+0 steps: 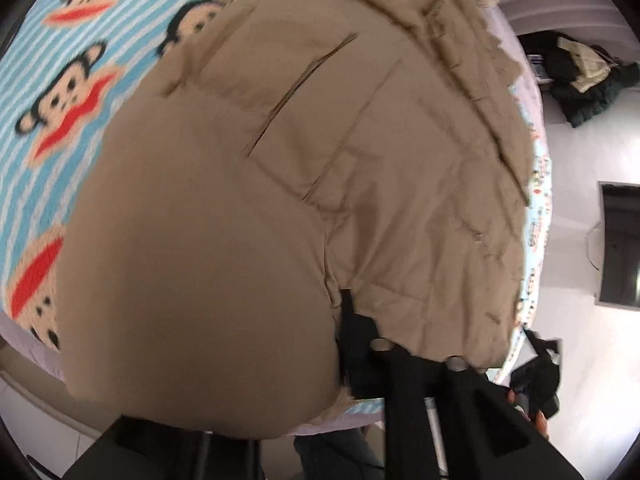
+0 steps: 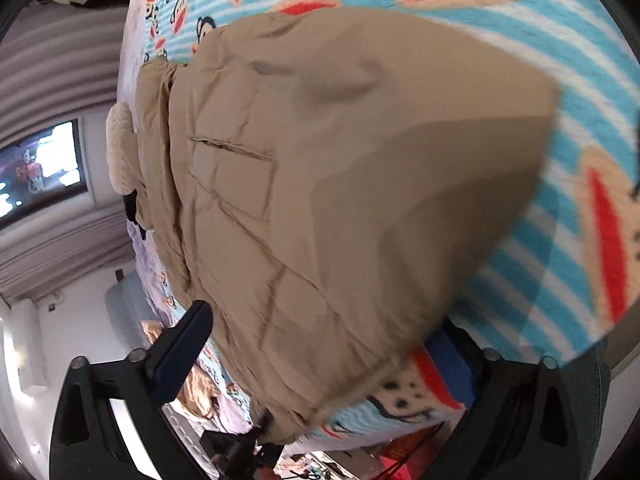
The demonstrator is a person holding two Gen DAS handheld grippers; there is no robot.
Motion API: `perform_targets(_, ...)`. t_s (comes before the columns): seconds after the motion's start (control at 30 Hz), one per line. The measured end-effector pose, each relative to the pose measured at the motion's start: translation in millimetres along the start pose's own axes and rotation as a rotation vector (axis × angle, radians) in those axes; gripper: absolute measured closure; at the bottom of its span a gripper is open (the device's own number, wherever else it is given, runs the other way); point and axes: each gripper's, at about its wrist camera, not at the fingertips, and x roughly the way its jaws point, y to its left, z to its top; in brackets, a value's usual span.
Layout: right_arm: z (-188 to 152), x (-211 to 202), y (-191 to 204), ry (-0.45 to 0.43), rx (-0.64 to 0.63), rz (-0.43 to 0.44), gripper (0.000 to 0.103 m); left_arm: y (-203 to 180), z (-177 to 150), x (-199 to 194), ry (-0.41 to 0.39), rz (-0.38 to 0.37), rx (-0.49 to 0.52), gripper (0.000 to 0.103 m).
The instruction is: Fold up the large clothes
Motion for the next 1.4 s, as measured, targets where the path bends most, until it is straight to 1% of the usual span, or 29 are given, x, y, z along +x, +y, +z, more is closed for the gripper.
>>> perform_targets(0.03,-0.3,3.0,1.6,0.007,0.011,0.004,0.043,-2.9,1.5,-5.5,-0.009,-0.007,0.015,0.092)
perform_targets(0.07,0.0,4.5,1.8,0.015,0.015,-0.012,0.089,-7.3,3.3,-14.0,-0.022,-0.019,0.033,0.092)
perform_targets(0.1,-0.7,4.9,2.3,0.017,0.014,-0.029,0.095,-11.5,4.8,-22.0,-0.035,-0.03,0.048,0.092)
perform_targets(0.17,-3.8,-1.0,10.0,-0.003,-0.016,-0.022,0.096,-23.4,8.1,-40.3,-0.069,-0.052,0.083,0.092)
perform_targets(0.23,-5.4,-8.6,25.5,-0.005,-0.082,-0.009,0.096,-34.9,14.4,-56.7,-0.1,-0.062,0.122,0.092)
perform_targets(0.33,-2.2,-18.9,60.1,-0.002,-0.205,-0.006,0.096,-60.3,28.7,-77.3,-0.143,-0.051,0.197,0.092)
perform_targets(0.43,6.9,-27.1,116.9,-0.018,-0.374,-0.038,0.096,-87.4,50.3,-99.3,-0.205,-0.041,0.246,0.092)
perform_targets(0.5,12.8,-27.1,157.9,-0.038,-0.493,-0.092,0.096,-106.3,68.3,-113.1,-0.242,-0.045,0.266,0.092)
perform_targets(0.53,15.4,-27.7,177.2,-0.05,-0.545,-0.108,0.096,-120.5,81.0,-120.4,-0.262,-0.04,0.291,0.092)
perform_targets(0.63,26.4,-25.3,235.5,-0.074,-0.668,-0.112,0.096,-162.9,124.2,-133.7,-0.314,0.012,0.372,0.092)
perform_targets(0.67,33.9,-21.9,264.0,-0.08,-0.731,-0.111,0.096,-173.2,139.7,-136.8,-0.327,0.03,0.387,0.092)
perform_targets(0.77,55.5,-4.2,323.7,-0.076,-0.85,-0.135,0.096,-202.6,184.5,-132.2,-0.365,0.08,0.406,0.092)
perform_targets(0.8,60.2,4.6,337.1,-0.075,-0.866,-0.147,0.096,-208.3,192.3,-128.0,-0.372,0.1,0.412,0.092)
perform_targets(0.87,84.3,32.4,369.8,-0.054,-0.888,-0.171,0.096,-219.2,222.1,-111.1,-0.387,0.184,0.417,0.092)
perform_targets(0.93,103.8,53.1,385.1,-0.035,-0.886,-0.186,0.096,-220.3,244.2,-93.5,-0.383,0.221,0.385,0.092)
perform_targets(1.0,125.9,84.3,394.0,-0.008,-0.854,-0.209,0.096,-214.5,265.1,-74.3,-0.374,0.245,0.35,0.092)
perform_targets(1.1,147.7,118.2,388.7,0.014,-0.797,-0.23,0.096,-199.6,295.3,-36.5,-0.349,0.277,0.301,0.092)
perform_targets(1.17,164.3,141.3,379.1,0.022,-0.751,-0.237,0.096,-194.1,311.9,-13.9,-0.333,0.295,0.304,0.091)
perform_targets(1.23,175.8,155.8,373.3,0.023,-0.723,-0.243,0.096,-191.4,322.2,4.1,-0.316,0.317,0.309,0.091)
perform_targets(1.3,188.3,169.9,362.0,0.033,-0.663,-0.228,0.093,-191.7,331.7,16.6,-0.299,0.339,0.313,0.091)
perform_targets(1.33,191.5,172.6,359.4,0.036,-0.646,-0.222,0.092,-191.5,334.0,19.2,-0.295,0.341,0.313,0.091)
perform_targets(1.37,194.3,174.5,358.4,0.038,-0.631,-0.22,0.089,-191.4,333.6,17.5,-0.303,0.332,0.316,0.091)
perform_targets(1.4,193.3,172.8,360.0,0.038,-0.635,-0.214,0.086,-191.5,332.0,14.9,-0.307,0.325,0.323,0.085)
